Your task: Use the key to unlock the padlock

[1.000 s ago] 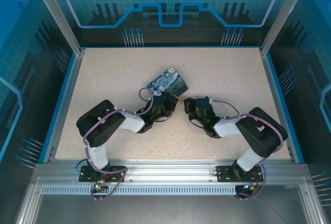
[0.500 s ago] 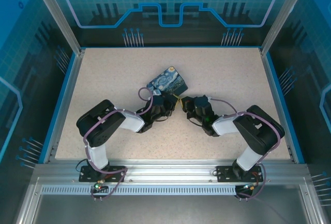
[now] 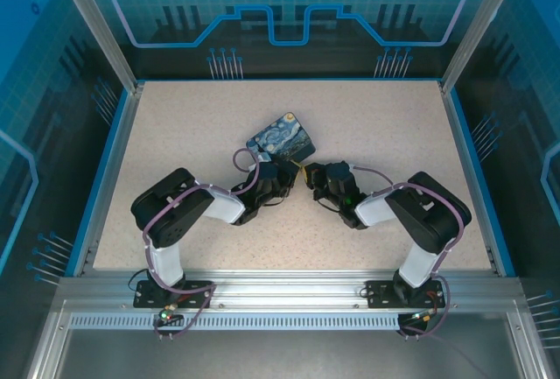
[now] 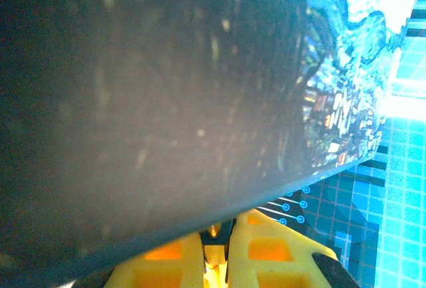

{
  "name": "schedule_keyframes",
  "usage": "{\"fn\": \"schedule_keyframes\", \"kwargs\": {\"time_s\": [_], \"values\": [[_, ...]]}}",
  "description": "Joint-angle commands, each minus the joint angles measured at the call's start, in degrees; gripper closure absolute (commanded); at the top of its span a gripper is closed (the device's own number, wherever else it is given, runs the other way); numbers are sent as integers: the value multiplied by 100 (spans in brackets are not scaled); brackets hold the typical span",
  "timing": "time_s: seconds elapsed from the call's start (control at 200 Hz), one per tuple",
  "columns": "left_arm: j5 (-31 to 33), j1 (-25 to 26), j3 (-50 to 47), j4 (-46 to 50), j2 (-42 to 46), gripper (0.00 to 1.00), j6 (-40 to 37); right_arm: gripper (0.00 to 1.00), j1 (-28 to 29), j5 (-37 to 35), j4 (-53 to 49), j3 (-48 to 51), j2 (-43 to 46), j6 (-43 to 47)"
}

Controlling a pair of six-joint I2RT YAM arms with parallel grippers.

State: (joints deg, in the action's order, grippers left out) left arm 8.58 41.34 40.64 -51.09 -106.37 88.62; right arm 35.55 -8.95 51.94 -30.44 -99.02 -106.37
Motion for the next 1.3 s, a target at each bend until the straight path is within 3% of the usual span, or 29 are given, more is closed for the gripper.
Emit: {"fn": "schedule_keyframes", "kwargs": {"time_s": [0.0,0.43,0.59,0.73,0.855,1.051,1.296], "values": [[-787,247,-30,-395,-25,100,45,100,36,232,422,-150,-59,-42],[-812,235,-214,-323,-19,100,40,100,63,193,396,26,60,11],[-796,235,-253,-162,32,100,-47,91,62,117,285,164,241,62],[-827,234,-224,-87,40,100,-132,100,48,121,174,168,331,124],[-823,226,-202,111,93,100,-313,100,40,161,264,160,290,40],[-906,175,-172,521,259,100,-953,100,-37,371,291,177,259,-322],[-1156,36,38,1986,782,100,-2490,100,-187,794,-100,150,398,-702]]}}
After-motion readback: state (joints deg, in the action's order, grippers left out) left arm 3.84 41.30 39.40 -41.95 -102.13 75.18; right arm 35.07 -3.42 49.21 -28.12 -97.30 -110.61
